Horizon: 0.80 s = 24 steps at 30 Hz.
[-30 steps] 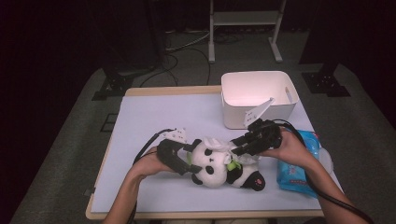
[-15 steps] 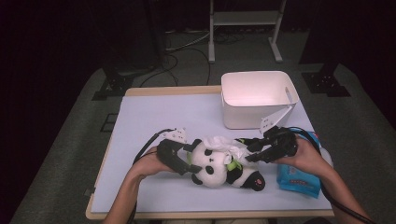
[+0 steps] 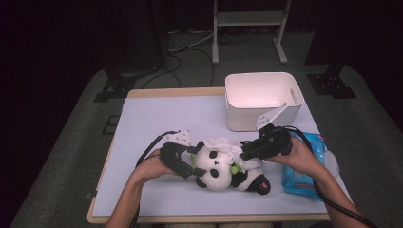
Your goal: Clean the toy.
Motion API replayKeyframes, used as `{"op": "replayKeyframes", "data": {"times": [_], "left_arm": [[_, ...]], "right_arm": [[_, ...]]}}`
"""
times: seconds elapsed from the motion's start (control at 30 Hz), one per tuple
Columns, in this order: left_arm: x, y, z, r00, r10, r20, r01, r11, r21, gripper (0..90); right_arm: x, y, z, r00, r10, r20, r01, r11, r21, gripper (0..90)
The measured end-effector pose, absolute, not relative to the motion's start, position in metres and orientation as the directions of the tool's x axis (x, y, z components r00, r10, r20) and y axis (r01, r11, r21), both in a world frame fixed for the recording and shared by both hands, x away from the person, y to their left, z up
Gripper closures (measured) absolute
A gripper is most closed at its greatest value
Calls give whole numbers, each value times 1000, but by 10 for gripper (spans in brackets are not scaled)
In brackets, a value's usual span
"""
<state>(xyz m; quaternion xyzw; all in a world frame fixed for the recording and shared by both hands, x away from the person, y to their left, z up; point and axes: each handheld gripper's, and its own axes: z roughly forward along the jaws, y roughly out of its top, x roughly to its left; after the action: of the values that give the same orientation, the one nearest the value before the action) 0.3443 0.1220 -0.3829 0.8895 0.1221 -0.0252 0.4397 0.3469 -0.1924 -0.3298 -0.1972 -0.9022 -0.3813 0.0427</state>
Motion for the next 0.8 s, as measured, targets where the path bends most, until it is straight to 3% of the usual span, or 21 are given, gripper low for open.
{"op": "replayKeyframes", "data": {"times": [0.47,0.8], "left_arm": [[342,119,-381,971,194,-141,230,-592,772,163],[343,120,-385,968,199,-152,243,-593,767,163]], "right_arm": [[351,-158,-330,-941,287,178,328,653,683,651],[347,-152,-333,-951,258,170,303,669,679,820]]}}
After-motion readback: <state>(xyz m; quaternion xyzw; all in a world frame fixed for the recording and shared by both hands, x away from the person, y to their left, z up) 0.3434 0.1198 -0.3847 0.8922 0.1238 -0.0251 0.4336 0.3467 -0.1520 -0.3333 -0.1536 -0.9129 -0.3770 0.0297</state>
